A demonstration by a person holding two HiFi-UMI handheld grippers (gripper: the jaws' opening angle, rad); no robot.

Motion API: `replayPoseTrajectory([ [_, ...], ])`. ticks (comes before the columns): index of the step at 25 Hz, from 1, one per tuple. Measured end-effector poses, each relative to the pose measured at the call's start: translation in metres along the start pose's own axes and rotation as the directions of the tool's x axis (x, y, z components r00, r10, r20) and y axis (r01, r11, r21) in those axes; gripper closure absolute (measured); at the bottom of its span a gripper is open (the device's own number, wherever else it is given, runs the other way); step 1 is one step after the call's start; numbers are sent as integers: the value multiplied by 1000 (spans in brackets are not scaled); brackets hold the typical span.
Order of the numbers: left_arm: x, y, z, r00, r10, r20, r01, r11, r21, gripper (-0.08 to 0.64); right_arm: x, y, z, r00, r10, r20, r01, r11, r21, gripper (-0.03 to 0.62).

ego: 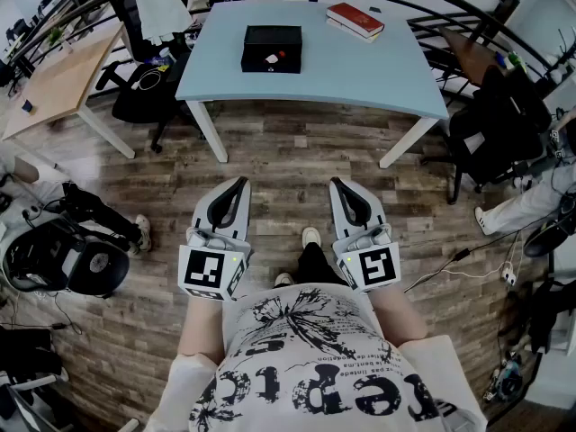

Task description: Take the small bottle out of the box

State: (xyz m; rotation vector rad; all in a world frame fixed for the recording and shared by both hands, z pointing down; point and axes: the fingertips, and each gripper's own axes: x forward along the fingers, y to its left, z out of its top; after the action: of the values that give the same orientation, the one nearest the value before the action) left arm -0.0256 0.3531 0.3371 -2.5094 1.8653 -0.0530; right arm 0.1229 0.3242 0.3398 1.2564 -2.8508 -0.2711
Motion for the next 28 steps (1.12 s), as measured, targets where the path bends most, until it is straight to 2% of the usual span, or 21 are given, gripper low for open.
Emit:
replayPoseTrajectory([
  [11,0,12,-8,1000,6,-14,-6,999,-32,538,9,6,-7,1000,14,-28,-13,1000,4,584],
  [16,5,19,-12,999,18,-26,-19,999,-37,538,19,-6,-8,999,-37,-14,38,998,40,583],
  [19,10,27,-16,999,28,-39,-30,999,-36,538,30,-11,-10,999,-42,-8,42,998,45,583],
  [24,32,43,-20,997,67,-50,-69,997,-45,538,57,-25,-19,1000,-15,-1,15,998,55,583],
  [28,69,58,-29,993,91,-75,-94,995,-34,538,92,-51,-30,1000,-7,15,6,998,69,583],
])
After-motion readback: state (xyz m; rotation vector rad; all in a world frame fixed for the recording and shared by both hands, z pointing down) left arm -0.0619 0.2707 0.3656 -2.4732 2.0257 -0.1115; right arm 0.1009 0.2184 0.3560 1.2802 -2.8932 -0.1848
